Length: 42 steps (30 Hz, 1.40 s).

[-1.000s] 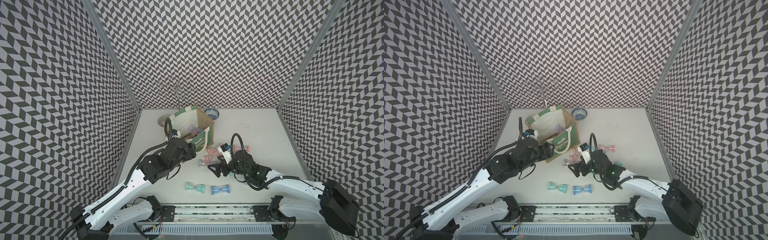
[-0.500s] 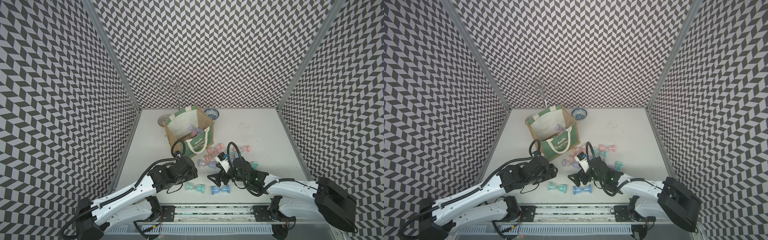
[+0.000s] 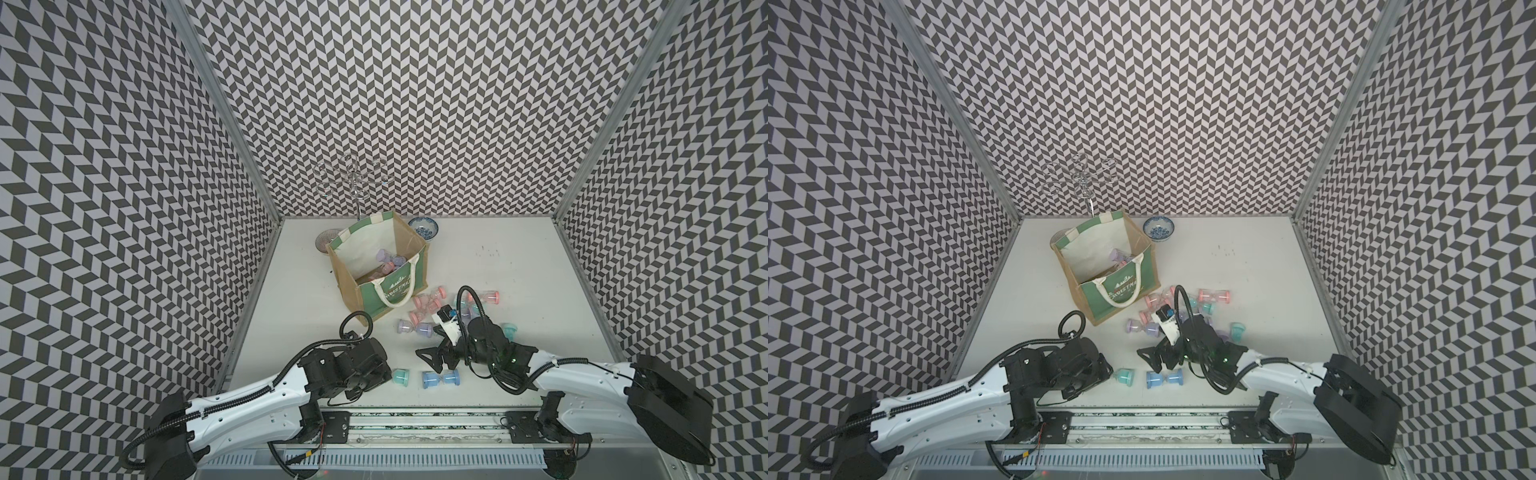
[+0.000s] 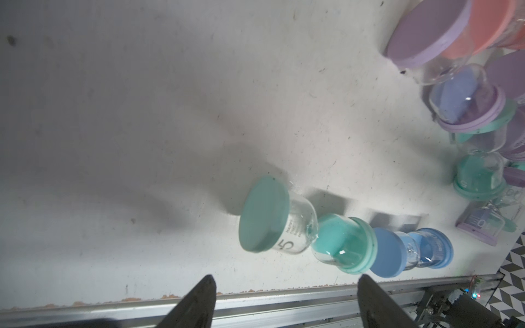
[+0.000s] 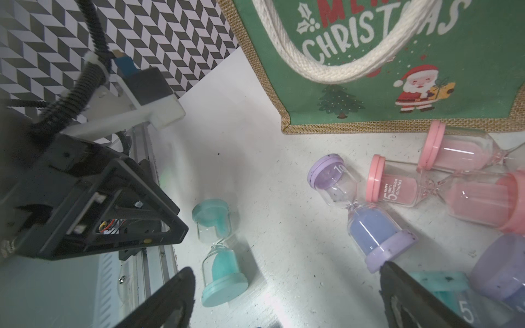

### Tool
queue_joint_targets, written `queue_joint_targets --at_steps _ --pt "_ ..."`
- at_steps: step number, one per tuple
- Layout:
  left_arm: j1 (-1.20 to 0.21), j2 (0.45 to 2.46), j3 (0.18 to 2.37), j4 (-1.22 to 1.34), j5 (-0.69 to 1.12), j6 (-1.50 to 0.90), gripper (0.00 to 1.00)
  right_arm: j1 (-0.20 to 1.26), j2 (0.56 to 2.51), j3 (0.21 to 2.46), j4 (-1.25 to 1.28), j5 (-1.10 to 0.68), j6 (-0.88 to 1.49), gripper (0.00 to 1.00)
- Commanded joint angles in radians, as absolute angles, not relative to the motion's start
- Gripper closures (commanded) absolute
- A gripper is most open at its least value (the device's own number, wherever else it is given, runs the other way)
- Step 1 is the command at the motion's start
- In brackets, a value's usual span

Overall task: Put the hourglass into the canvas bag
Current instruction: Pick up the hourglass from the center of the board.

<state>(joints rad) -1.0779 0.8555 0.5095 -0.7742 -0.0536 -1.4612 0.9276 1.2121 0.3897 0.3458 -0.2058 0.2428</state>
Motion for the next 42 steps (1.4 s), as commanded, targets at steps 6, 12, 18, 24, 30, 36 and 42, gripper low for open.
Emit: queue_joint_targets --at_steps 6,12,18,24,30,36,42 --pt "-1.086 0.884 0.479 -0.695 -0.086 -1.569 0.21 0.933 1.182 0.374 0.411 -0.175 0.233 0.01" --pt "-1.085 0.928 0.468 -0.645 -0.088 -1.576 0.21 0.934 1.165 0.366 0.411 -0.160 0.233 0.01" --pt "-1.076 0.953 0.447 -0.620 -0.089 -1.594 0.23 0.934 1.163 0.367 0.410 -0.156 0.234 0.01" --pt "-1.065 0.985 0.437 -0.593 -0.098 -1.601 0.25 0.934 1.164 0.366 0.411 -0.154 0.231 0.01" --pt "-1.051 0.999 0.441 -0.572 -0.112 -1.601 0.27 0.934 1.161 0.367 0.408 -0.147 0.230 0.01" --pt "-1.042 1.050 0.440 -0.536 -0.093 -1.590 0.28 0.934 1.161 0.365 0.408 -0.140 0.231 0.01" --pt "-1.036 1.070 0.441 -0.544 -0.097 -1.592 0.35 0.934 1.159 0.364 0.408 -0.127 0.230 0.01"
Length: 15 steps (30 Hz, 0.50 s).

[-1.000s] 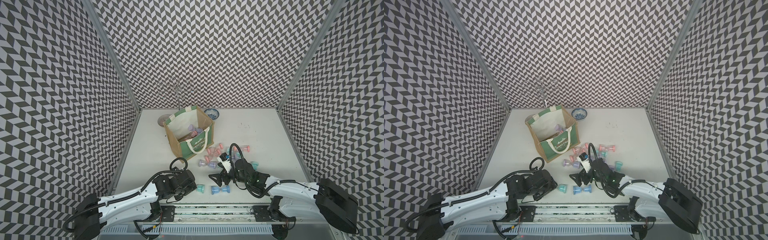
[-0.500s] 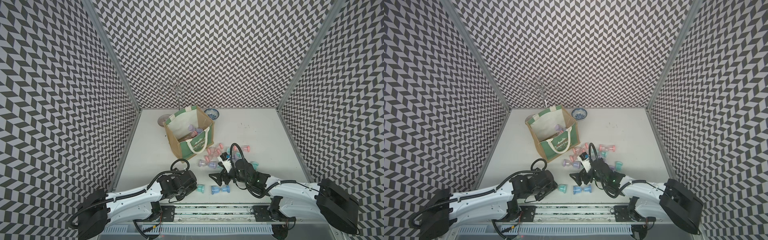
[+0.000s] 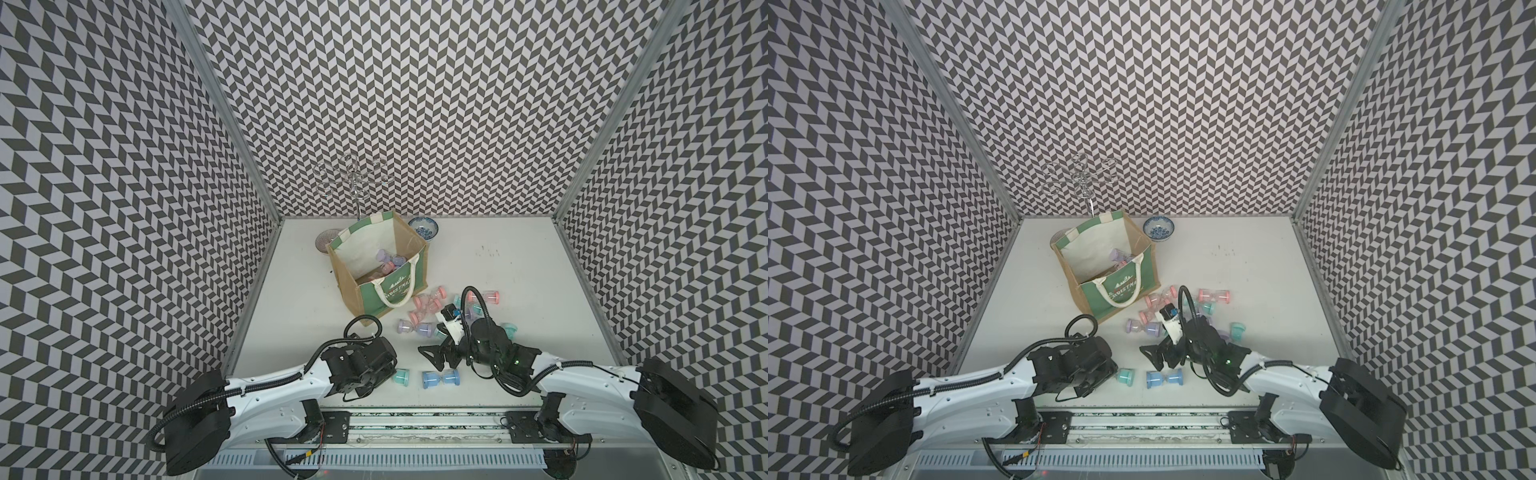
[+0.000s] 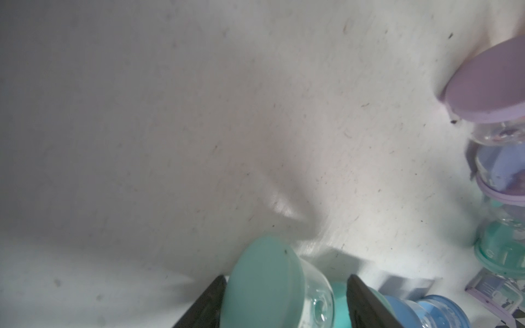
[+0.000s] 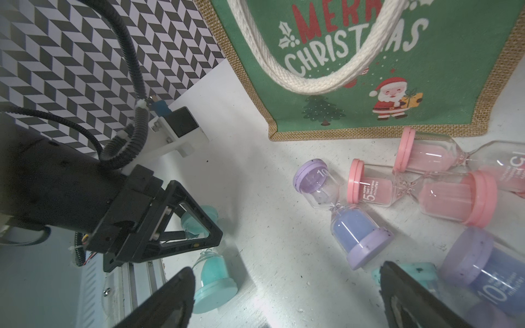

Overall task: Put the hourglass into the canvas bag
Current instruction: Pick up the hourglass from the center of the board.

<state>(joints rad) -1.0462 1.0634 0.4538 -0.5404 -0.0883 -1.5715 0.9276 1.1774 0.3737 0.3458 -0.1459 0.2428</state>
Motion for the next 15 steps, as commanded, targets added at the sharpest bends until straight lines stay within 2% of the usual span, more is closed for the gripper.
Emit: queue_joint_targets --at_steps 1,5,15 --pt "-1.035 1.063 0.437 -0.537 -0.100 -1.591 0.37 0.934 1.157 0.362 0.408 -0.126 0.230 0.01" --pt "-1.028 1.049 0.432 -0.537 -0.106 -1.588 0.43 0.934 1.160 0.364 0.408 -0.121 0.230 0.01" --pt "-1.007 1.002 0.437 -0.534 -0.144 -1.560 0.49 0.933 1.155 0.378 0.385 -0.102 0.237 0.01"
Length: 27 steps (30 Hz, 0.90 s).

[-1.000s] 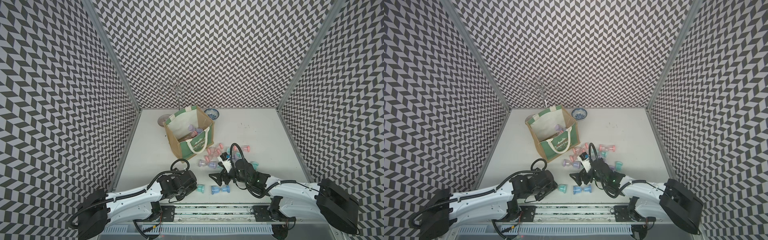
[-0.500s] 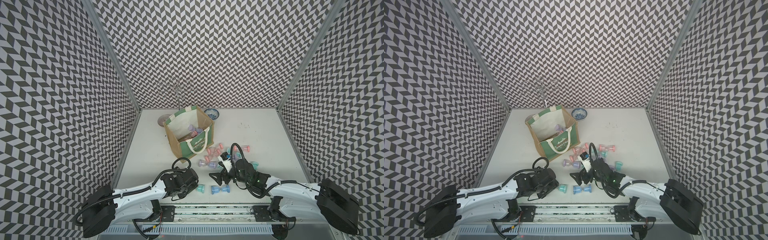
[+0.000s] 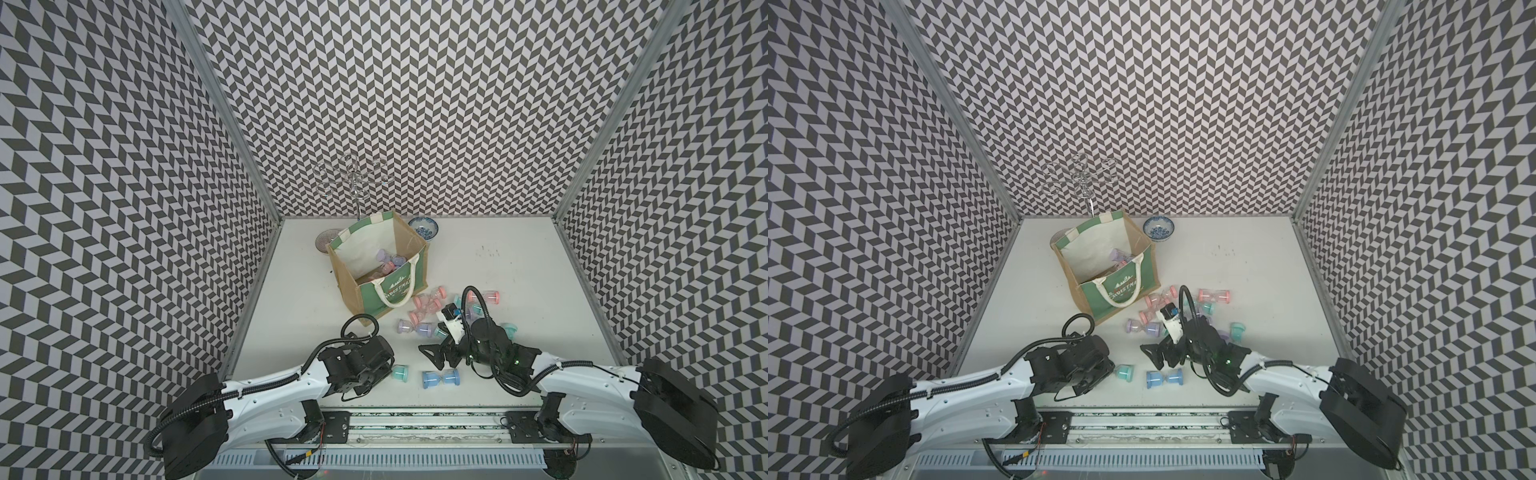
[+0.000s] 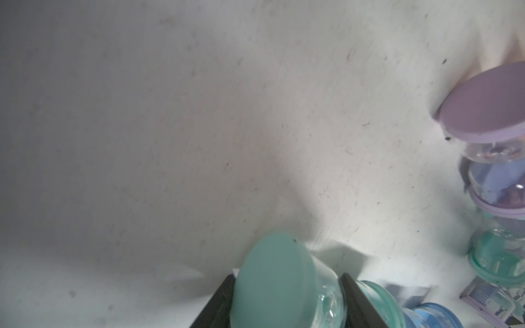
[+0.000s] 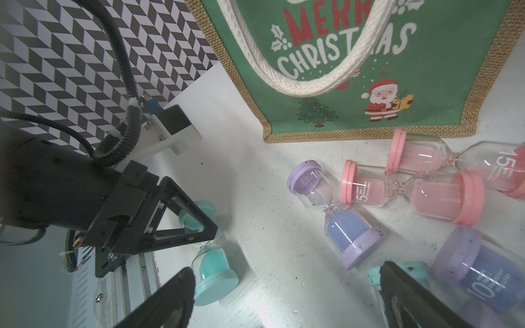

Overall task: Put the hourglass into the canvas bag
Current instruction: Pick up the hourglass from the center of the board.

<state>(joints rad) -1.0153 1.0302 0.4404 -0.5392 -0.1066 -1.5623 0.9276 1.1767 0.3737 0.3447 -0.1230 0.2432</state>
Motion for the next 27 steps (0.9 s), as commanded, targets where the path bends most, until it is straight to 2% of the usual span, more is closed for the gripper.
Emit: queue_joint_targets --at_steps 1,27 --pt "-1.005 0.994 0.439 -0.534 -0.147 -1.556 0.49 0.934 1.151 0.383 0.375 -0.100 0.238 0.01" --pt "-0.993 0.882 0.604 -0.658 -0.330 -1.376 0.54 0.934 0.964 0.504 0.262 -0.043 0.344 0.01"
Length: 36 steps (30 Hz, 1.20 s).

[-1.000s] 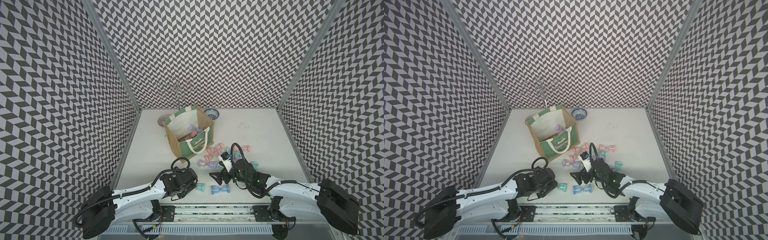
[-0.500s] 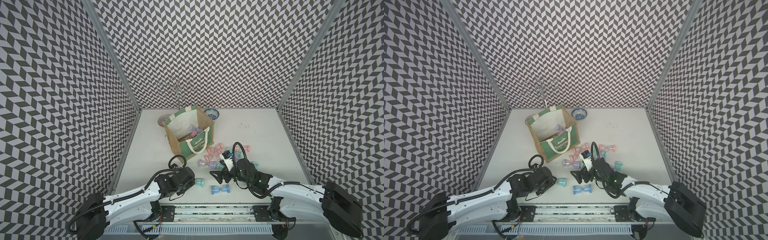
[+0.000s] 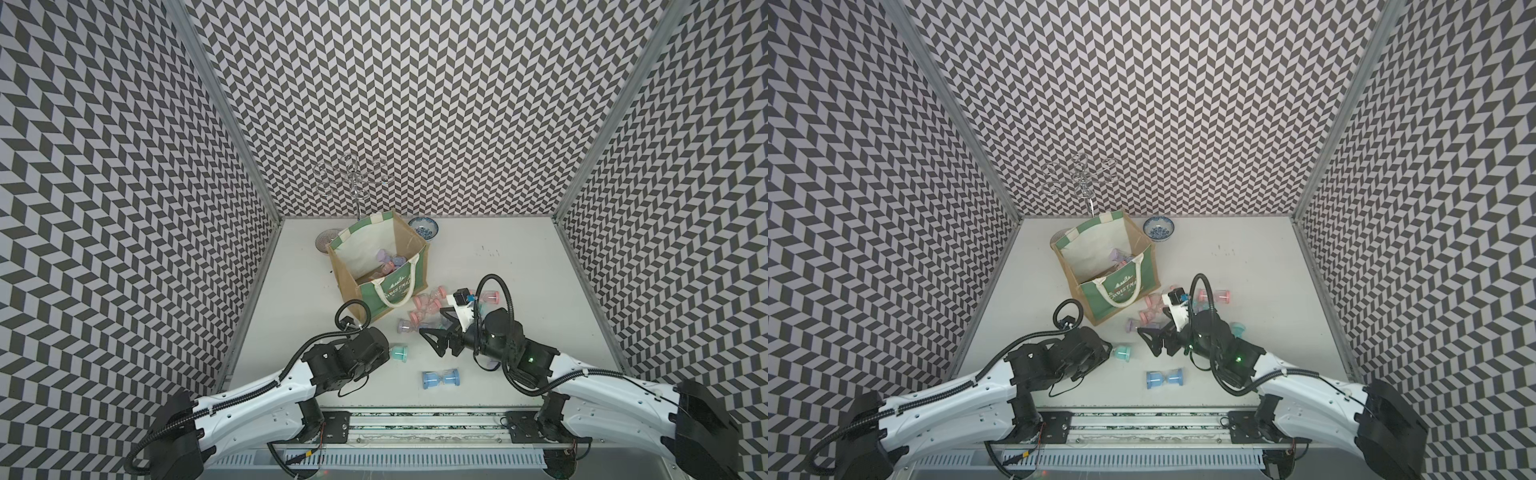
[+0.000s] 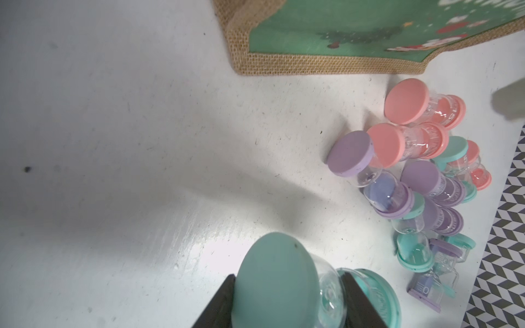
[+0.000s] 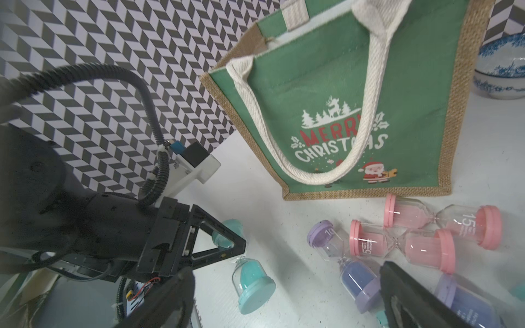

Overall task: Put the hourglass into the canvas bag
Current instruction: Pick up the hourglass from the center of the board, then place the hourglass in the canvas bag.

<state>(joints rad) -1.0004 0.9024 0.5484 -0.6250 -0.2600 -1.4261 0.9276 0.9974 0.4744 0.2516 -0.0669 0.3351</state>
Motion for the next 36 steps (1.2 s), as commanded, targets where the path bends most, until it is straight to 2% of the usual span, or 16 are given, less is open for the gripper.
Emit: queue_joint_targets --at_steps 1,10,18,23,26,36 --pt "-0.991 0.881 0.625 -0.667 -0.343 -1.355 0.54 0.934 0.954 0.505 0.265 -0.042 0.343 0.01" --pt "-0.973 0.866 0.836 -0.776 -0.453 -1.198 0.56 0.934 0.928 0.585 0.204 -0.028 0.349 0.01" --pt "-0.927 0.920 1.053 -0.778 -0.489 -0.978 0.56 0.934 0.929 0.653 0.170 -0.013 0.354 0.01" --pt "-0.885 0.967 1.154 -0.687 -0.479 -0.831 0.55 0.934 0.942 0.690 0.154 0.008 0.356 0.01" --pt "-0.839 1.003 1.206 -0.638 -0.496 -0.760 0.55 0.933 0.953 0.713 0.139 0.032 0.370 0.01" --pt "-0.585 1.185 1.251 -0.442 -0.364 -0.651 0.55 0.924 0.972 0.740 0.144 0.106 0.373 0.01"
